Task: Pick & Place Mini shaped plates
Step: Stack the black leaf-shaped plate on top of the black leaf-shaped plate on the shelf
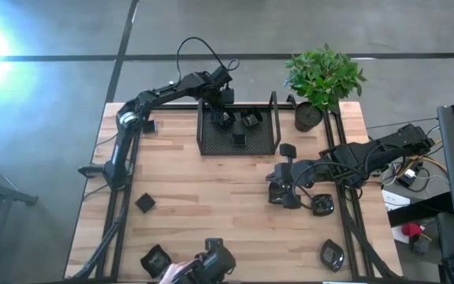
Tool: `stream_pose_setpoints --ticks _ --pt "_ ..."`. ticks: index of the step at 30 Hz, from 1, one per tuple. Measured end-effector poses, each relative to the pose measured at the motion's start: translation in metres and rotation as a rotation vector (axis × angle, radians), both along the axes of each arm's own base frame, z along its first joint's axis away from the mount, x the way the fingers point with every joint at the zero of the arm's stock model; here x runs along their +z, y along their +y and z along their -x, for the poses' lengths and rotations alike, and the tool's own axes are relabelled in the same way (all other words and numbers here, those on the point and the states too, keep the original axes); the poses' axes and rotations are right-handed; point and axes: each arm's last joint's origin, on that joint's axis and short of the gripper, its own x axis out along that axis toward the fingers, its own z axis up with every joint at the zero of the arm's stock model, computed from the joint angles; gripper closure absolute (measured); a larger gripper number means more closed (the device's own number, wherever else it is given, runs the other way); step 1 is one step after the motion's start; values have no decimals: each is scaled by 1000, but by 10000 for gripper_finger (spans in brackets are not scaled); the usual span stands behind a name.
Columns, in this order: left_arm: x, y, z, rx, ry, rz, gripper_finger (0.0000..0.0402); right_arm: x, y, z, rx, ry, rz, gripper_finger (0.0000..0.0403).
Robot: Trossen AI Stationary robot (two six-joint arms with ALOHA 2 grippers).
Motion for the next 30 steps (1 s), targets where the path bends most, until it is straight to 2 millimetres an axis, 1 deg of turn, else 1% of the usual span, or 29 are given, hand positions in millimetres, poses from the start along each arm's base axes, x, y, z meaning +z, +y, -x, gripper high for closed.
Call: stream_pose_setpoints --ticks 4,8,22,30 --pt "-7 -1 -2 -1 -8 -5 402 0 0 0 0 0 0 385" --pt "-14 -2 -1 9 21 -15 402 0 0 0 0 0 0 385" --pt "-16 -1 0 25 40 -49 401 0 0 0 0 0 0 385" --pt "-16 -1 0 27 36 -51 380 0 0 0 0 0 0 385"
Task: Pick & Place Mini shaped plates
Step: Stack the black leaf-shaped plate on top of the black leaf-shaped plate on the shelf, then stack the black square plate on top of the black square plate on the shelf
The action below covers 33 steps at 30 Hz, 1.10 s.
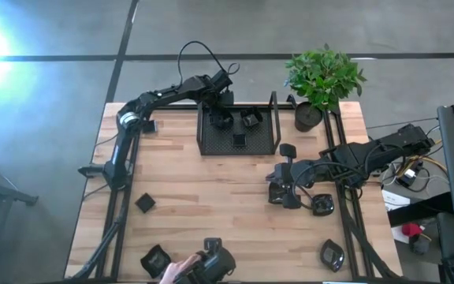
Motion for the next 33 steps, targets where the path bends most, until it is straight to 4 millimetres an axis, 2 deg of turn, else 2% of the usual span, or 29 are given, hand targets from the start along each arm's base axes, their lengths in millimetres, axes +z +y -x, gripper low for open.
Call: stream_pose_setpoints --ticks 6,22,27,33 --pt "0 0 0 1 -3 -1 366 0 0 0 0 0 0 385" --pt "7 -2 -1 18 -30 -18 365 0 0 0 9 2 10 385" --pt "33 -19 -2 12 -90 -45 365 0 0 0 24 4 28 385" --pt "73 -54 -2 1 -179 -79 365 0 0 0 22 7 27 385"
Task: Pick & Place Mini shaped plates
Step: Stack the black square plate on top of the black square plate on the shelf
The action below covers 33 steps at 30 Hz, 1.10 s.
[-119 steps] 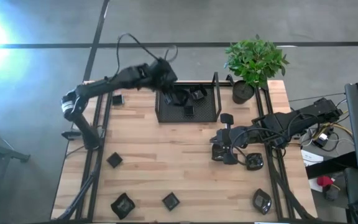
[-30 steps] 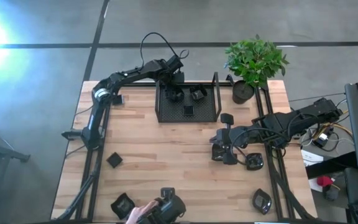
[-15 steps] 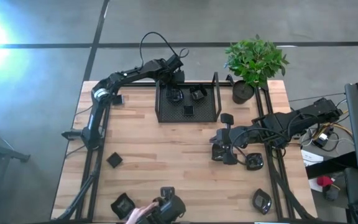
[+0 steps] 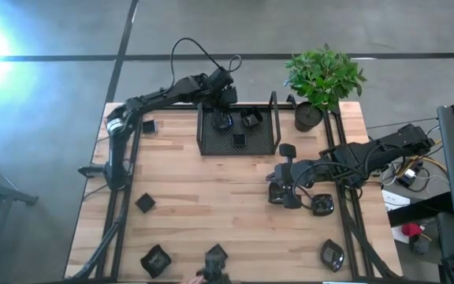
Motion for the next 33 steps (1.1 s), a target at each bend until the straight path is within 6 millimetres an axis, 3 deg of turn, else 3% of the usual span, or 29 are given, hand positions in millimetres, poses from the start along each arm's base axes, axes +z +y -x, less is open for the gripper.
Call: stream_pose_setpoints --ticks 5,12,18,24,33 --pt "29 -41 1 -50 -71 -3 365 0 0 0 0 2 0 385" --pt "38 -109 14 -118 -78 -54 365 -2 -1 2 -7 27 -1 385" --pt "30 -164 43 -97 -109 -60 365 -3 -1 3 -7 49 7 385" --pt "10 -213 80 -54 -187 -64 365 -4 -1 4 -6 55 9 385" --pt "-16 -265 117 -58 -380 -84 365 -14 -1 4 -34 108 1 378"
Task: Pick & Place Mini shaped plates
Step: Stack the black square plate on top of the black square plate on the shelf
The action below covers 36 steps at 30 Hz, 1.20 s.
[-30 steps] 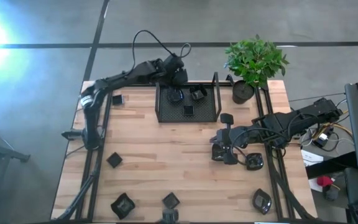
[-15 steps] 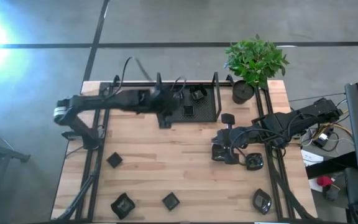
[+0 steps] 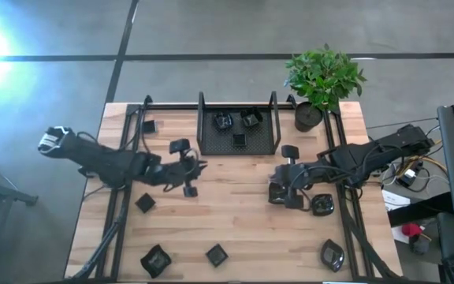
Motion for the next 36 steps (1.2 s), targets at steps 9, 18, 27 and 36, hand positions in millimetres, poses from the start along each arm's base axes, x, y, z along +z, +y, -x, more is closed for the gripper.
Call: stream_pose_setpoints --ticks 9,18,27,36 --pt "-26 -22 6 -66 -88 27 365 -32 3 -8 -45 119 -8 319" --pt "-26 -25 7 -94 -106 6 365 -60 11 -22 -29 133 -123 318" --pt "-28 -31 10 -125 -85 -1 365 -93 38 -67 204 55 -109 328" --pt "-28 -51 20 -210 -78 4 365 -123 67 -119 263 131 -76 331"
